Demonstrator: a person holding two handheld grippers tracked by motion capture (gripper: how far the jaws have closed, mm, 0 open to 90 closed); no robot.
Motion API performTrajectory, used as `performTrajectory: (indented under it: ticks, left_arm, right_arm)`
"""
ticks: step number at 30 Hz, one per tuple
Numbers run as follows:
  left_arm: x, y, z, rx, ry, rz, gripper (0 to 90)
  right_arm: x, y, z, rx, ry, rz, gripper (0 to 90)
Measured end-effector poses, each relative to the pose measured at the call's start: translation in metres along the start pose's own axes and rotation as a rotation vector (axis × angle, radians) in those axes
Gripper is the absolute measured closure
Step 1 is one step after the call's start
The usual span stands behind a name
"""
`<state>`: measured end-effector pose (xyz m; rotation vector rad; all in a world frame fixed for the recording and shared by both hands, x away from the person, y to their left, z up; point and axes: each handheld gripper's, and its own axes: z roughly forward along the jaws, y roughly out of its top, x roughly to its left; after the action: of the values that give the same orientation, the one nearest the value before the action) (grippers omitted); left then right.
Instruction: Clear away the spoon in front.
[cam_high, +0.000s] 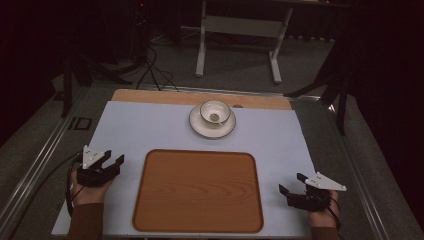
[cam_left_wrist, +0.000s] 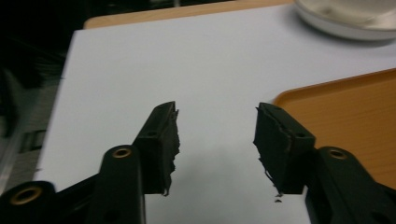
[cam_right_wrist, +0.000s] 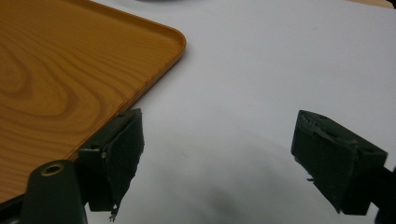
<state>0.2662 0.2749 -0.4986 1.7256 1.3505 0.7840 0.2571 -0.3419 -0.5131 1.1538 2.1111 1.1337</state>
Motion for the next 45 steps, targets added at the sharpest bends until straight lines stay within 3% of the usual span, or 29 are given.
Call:
performTrajectory:
  ticks: [14,18,22,29,45]
  left_arm:
    - [-0.018,0.025,-0.001,-0.005,-0.052,0.085,50.7]
    - [-0.029,0.041,-0.003,-0.053,-0.075,0.115,50.7]
    - [-0.036,0.048,0.0,-0.063,-0.096,0.137,49.5]
    - [-0.056,0.068,0.014,-0.071,-0.152,0.182,48.0]
    - [-0.09,0.106,0.05,-0.068,-0.227,0.252,48.6]
  right_arm:
    - [0.002,0.0,0.002,0.003,0.0,-0.013,16.8]
    - [0.002,-0.001,0.002,0.002,-0.004,-0.019,16.8]
    - [0.002,-0.001,0.002,0.006,-0.002,-0.023,16.8]
    - [0.002,-0.001,0.002,0.007,0.001,-0.023,16.8]
    - [0.001,-0.001,0.003,0.007,0.014,-0.016,16.9]
